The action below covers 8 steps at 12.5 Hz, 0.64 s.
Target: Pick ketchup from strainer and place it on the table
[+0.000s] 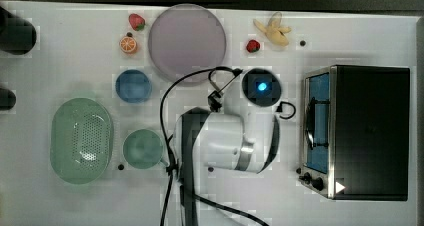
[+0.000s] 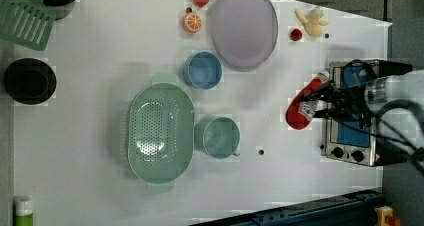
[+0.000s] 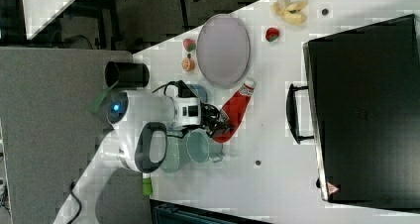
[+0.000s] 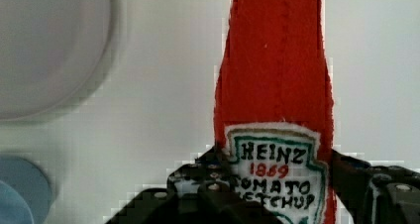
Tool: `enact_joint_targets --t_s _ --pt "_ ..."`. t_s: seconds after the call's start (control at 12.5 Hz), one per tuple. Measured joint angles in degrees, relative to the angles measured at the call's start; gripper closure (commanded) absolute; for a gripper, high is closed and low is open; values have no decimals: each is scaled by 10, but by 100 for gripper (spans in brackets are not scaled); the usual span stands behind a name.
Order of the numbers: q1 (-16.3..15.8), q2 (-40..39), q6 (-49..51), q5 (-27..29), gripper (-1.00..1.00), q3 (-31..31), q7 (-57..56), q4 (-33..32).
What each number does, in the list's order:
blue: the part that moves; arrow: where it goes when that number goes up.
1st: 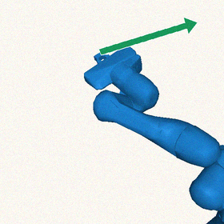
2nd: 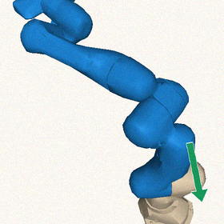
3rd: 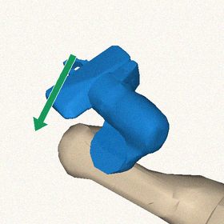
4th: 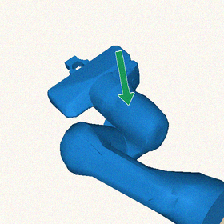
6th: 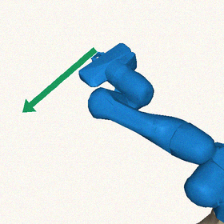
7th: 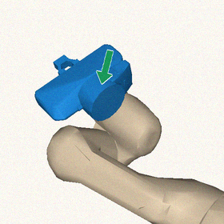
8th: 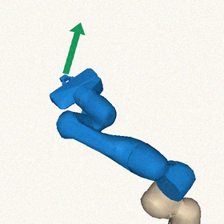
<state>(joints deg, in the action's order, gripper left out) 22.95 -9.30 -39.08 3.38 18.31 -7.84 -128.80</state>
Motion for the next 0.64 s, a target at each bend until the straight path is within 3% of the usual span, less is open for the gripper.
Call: enact_joint_targets --t_s 0.24,0.48,0.64 --pt "-10 -33 -68 -9 -27 8 0 -31" --pt "-13 -93 -112 -28 -88 7 0 -34" --pt "-18 -114 -110 -37 -100 -2 -1 -34"
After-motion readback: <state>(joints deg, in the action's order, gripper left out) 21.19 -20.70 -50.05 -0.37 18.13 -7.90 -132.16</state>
